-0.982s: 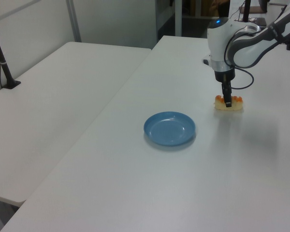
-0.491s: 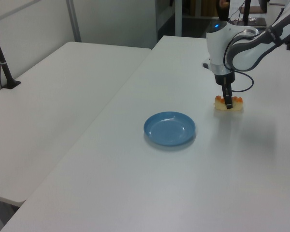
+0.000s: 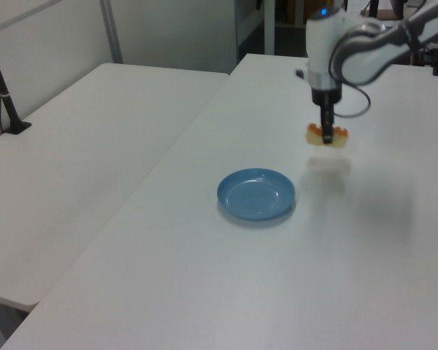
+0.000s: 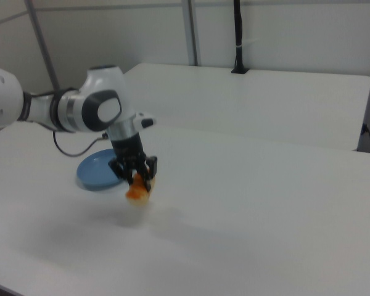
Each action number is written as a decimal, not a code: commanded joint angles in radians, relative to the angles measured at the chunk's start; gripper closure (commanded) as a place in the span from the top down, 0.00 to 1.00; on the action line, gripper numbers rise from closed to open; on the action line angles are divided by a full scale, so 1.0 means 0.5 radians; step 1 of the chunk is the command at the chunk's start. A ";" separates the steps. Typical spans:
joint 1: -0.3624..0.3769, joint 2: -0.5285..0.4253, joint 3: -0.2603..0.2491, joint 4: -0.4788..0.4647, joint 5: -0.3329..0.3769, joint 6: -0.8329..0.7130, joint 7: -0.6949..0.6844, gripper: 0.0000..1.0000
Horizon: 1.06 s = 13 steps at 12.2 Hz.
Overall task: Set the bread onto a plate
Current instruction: 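Carry the held bread roll over the blue plate and lower it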
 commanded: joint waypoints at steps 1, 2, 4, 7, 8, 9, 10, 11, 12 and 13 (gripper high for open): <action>0.055 0.087 0.003 0.393 0.243 -0.117 0.069 0.47; 0.122 0.197 0.006 0.534 0.264 -0.117 0.210 0.47; 0.232 0.391 0.036 0.758 0.262 -0.114 0.419 0.47; 0.429 0.566 0.037 0.888 0.243 -0.096 0.600 0.49; 0.472 0.621 0.037 0.906 0.237 -0.090 0.658 0.49; 0.496 0.646 0.037 0.919 0.234 -0.087 0.680 0.49; 0.518 0.652 0.037 0.919 0.237 -0.090 0.683 0.49; 0.530 0.655 0.037 0.919 0.240 -0.090 0.702 0.49; 0.530 0.665 0.037 0.919 0.240 -0.087 0.723 0.52; 0.536 0.695 0.037 0.919 0.240 -0.080 0.742 0.58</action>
